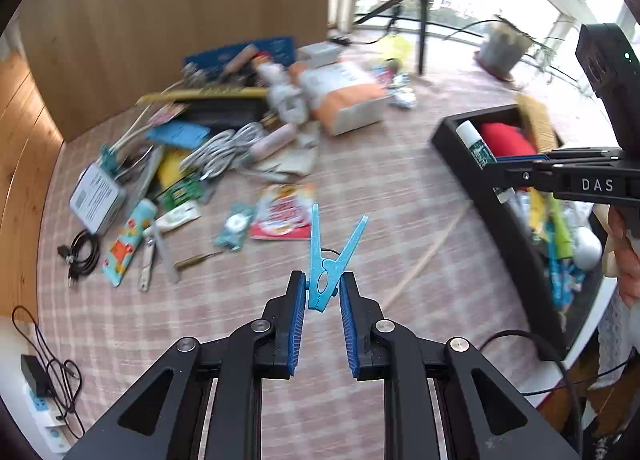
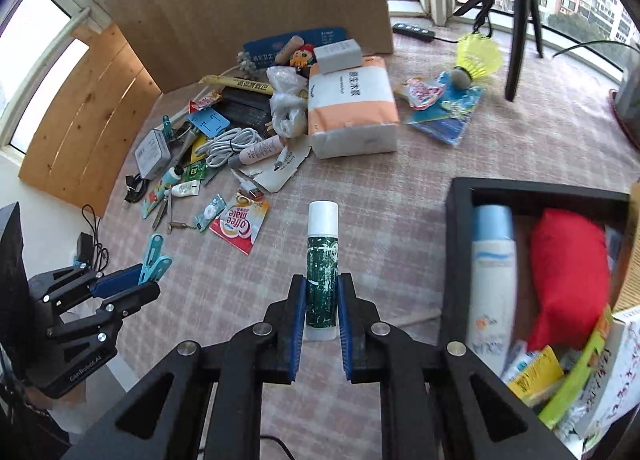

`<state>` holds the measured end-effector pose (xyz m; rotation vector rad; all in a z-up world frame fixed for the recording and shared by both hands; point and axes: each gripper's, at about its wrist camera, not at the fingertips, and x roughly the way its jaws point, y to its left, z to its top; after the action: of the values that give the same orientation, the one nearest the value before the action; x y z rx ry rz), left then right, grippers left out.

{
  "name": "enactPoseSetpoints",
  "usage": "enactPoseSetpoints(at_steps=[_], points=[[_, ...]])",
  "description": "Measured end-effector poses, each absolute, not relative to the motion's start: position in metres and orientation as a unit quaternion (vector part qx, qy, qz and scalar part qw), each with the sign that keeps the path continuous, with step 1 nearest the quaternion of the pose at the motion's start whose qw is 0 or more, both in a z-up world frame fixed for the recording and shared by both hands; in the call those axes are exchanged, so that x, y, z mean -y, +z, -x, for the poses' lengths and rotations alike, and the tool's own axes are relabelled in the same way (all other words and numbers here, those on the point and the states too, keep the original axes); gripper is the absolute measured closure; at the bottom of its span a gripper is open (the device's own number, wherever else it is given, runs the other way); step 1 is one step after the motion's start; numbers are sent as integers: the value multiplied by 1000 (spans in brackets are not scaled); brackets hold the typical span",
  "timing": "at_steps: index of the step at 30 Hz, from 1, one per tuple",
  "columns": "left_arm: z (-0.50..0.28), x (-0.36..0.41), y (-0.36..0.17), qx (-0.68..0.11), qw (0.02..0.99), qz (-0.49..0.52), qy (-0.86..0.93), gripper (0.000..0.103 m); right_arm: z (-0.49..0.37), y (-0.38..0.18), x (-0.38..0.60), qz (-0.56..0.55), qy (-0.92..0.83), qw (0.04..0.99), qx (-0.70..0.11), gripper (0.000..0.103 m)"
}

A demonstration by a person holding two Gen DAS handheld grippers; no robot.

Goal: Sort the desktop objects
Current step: 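Grasp the blue clothespin with the left gripper while the right grasps the green glue stick, then carry both items over the tray and release them from both grippers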

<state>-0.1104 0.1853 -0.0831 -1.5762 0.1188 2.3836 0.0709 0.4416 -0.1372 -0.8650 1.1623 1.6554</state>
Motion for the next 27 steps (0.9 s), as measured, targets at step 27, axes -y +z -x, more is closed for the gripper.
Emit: enactPoseSetpoints(at_steps=[27], points=[[46, -466, -84, -145, 302, 529, 780, 83, -317, -120, -272, 322, 559, 598, -475, 81]])
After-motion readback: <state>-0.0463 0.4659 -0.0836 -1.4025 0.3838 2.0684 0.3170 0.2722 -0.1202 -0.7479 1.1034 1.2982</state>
